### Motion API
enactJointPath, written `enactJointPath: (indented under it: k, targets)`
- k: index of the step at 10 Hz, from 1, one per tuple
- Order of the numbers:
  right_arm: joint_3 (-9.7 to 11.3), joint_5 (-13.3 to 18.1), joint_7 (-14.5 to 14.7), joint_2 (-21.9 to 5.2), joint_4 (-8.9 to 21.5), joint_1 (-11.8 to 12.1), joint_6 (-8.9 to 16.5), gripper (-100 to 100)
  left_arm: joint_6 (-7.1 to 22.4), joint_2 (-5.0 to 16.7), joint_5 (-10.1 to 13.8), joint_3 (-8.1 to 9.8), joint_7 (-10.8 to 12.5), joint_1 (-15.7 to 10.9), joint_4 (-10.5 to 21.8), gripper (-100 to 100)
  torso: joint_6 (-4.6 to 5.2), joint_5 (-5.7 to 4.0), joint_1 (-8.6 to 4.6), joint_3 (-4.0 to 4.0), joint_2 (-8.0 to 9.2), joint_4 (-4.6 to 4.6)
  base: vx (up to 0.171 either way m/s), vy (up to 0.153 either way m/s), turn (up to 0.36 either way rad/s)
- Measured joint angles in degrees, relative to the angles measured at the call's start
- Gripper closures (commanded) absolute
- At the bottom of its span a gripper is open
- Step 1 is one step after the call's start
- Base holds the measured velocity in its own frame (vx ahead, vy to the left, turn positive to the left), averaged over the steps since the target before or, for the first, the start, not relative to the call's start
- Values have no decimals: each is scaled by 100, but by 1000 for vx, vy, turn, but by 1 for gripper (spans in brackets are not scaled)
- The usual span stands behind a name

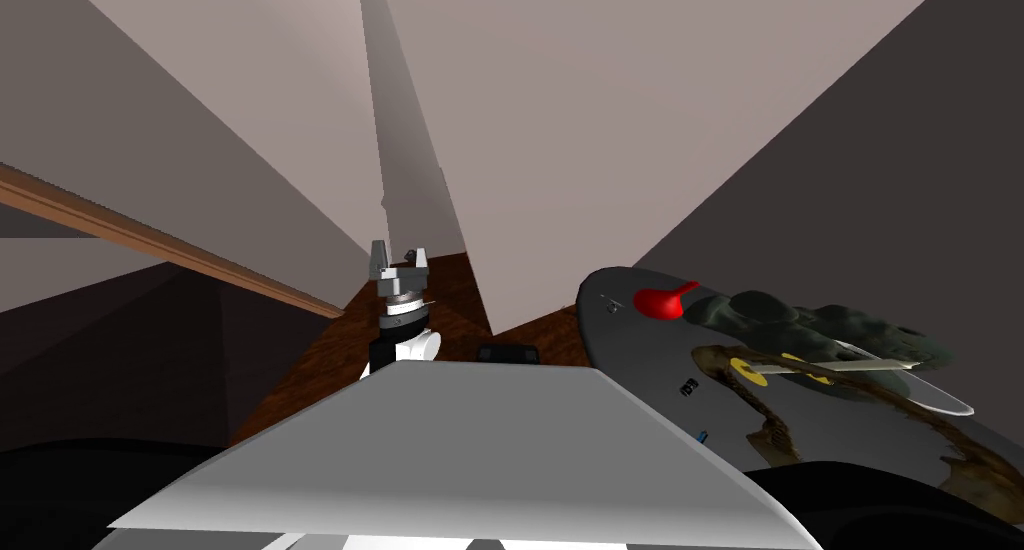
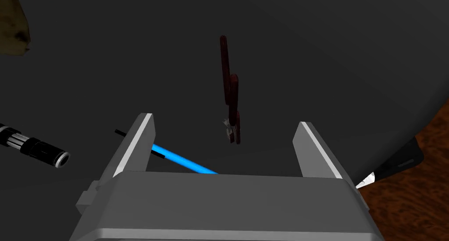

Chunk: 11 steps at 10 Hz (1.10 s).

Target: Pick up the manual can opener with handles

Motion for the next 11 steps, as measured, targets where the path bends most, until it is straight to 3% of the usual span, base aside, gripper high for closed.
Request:
enactJointPath:
  k: [1,2,3,5,7,9,10,11]
  targets:
    - [25,19,20,22,45,-21,-97,-100,0,0,0,0,0,0,0,0,0,2,7,2,2,1,-9,-4,13]
    - [28,21,26,24,50,-23,-119,0,0,0,0,0,0,0,0,0,2,3,12,0,0,0,0,0,0]
    - [27,21,25,24,49,-23,-116,-100,0,0,0,0,0,0,0,0,1,4,14,-1,-2,0,-55,6,219]
    - [125,6,-132,138,176,-105,-94,-100,0,-1,0,-1,0,-2,0,0,-3,5,21,22,40,8,-154,10,275]
    - [217,-37,-369,175,118,-94,31,-100,1,0,0,-1,0,-2,0,0,-2,4,14,28,47,11,-121,5,246]
    - [341,-31,-541,352,373,-257,22,-100,0,0,0,-1,0,-1,0,0,1,3,16,24,40,9,-84,16,114]
    - [349,-30,-564,361,389,-267,19,100,0,0,0,0,0,0,0,0,6,4,13,15,24,6,-9,1,-9]
    - [348,-30,-562,361,387,-265,19,100,0,0,0,0,0,0,0,0,4,3,10,6,8,3,-6,1,-1]
